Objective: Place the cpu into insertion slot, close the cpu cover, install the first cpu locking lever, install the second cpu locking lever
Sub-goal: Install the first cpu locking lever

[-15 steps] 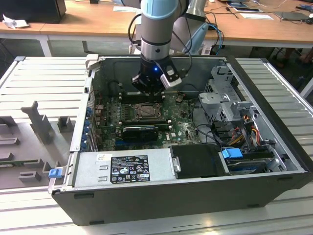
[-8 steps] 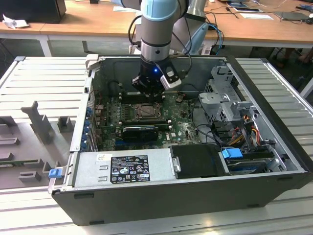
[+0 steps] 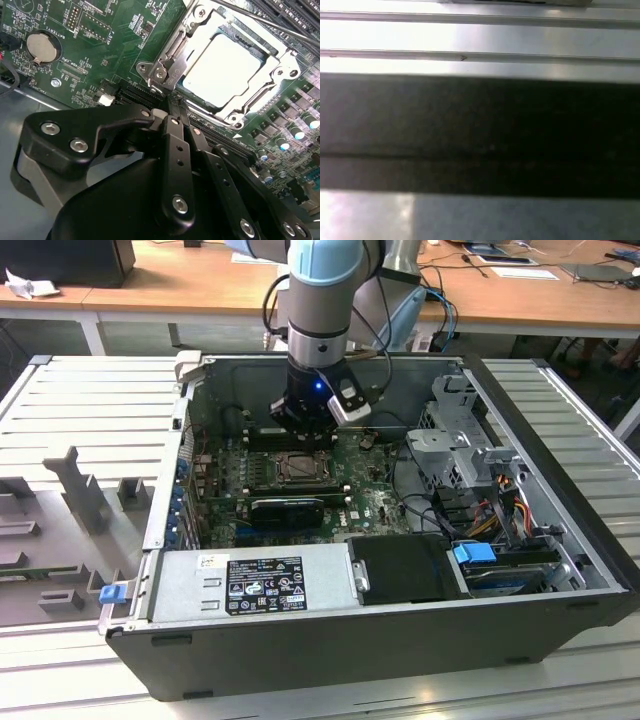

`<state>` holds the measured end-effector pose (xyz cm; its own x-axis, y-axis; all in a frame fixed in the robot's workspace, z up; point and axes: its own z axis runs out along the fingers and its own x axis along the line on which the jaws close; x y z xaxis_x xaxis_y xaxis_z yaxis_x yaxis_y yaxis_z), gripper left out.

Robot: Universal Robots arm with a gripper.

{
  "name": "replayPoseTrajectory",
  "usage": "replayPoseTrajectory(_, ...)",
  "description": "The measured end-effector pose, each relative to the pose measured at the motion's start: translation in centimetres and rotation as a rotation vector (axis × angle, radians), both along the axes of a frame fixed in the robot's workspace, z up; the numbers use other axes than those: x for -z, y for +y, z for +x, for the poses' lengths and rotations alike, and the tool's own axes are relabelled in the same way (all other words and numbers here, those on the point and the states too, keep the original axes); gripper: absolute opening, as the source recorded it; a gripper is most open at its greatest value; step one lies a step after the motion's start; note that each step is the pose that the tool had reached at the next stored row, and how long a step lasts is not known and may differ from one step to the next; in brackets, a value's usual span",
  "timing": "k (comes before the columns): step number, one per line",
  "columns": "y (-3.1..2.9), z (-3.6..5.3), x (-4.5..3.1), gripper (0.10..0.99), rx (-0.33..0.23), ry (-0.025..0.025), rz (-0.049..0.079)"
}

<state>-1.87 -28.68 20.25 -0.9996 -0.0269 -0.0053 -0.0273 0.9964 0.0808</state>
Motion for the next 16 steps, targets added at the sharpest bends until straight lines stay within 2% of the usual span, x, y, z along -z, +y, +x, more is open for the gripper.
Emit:
replayPoseTrajectory(6, -0.09, 0.00, 0.09, 0.106, 0.000, 0.0002, 0.000)
replayPoseTrajectory(7, -0.09, 0.01, -0.10, 0.106, 0.000, -0.0001, 0.000)
replayPoseTrajectory(9, -0.09, 0.00, -1.38, 0.106, 0.000, 0.0000, 0.000)
replayPoseTrajectory(10, -0.09, 0.01, -1.66, 0.106, 0.000, 0.0000, 0.000)
replayPoseTrajectory(16, -0.40, 0.01, -1.67, 0.106, 0.000, 0.0000, 0.000)
